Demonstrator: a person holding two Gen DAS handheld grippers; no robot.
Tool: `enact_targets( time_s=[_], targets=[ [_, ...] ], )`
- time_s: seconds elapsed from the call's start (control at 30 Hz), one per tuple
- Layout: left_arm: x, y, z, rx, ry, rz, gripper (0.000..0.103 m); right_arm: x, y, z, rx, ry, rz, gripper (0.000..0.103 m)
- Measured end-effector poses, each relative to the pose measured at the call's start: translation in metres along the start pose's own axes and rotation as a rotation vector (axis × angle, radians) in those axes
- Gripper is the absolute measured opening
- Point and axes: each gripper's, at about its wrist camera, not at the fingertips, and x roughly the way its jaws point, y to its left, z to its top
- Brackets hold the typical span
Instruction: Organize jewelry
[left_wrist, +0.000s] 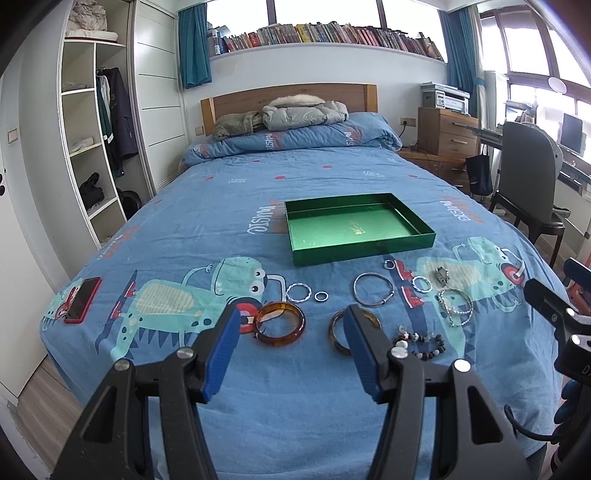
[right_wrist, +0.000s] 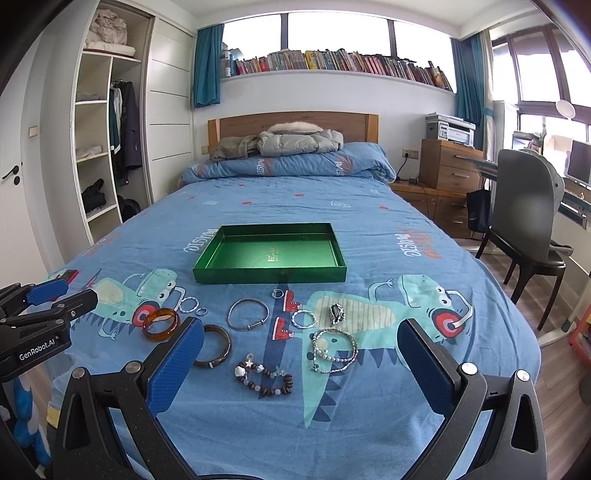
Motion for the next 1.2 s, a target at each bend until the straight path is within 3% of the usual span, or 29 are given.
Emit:
enact_targets(
  time_s=[0.7,0.93,1.1,1.2],
  targets=[
    [0.008,-0.010,0.004,0.040,-0.005,0.008,0.056,0.007,-0.027,-0.008,0.065,0.013,0.009,0.103],
    [0.029,0.001,0.005,0.001,0.063,0.010,0.056,0.020,-0.038,-0.012,0.074,0.054,0.004,0.103],
    [0.047,-0.002,-0.001,-0.003,0.124,-0.044,0.056,0.035,-0.041,-0.020,0.066,0.108,0.027,0.093],
    [0.061,-0.008,-0.008,-0.008,0.181,-0.078,0.056,0.046,-0.044,-0.025,0.075,0.150,0.054,0.080]
  ],
)
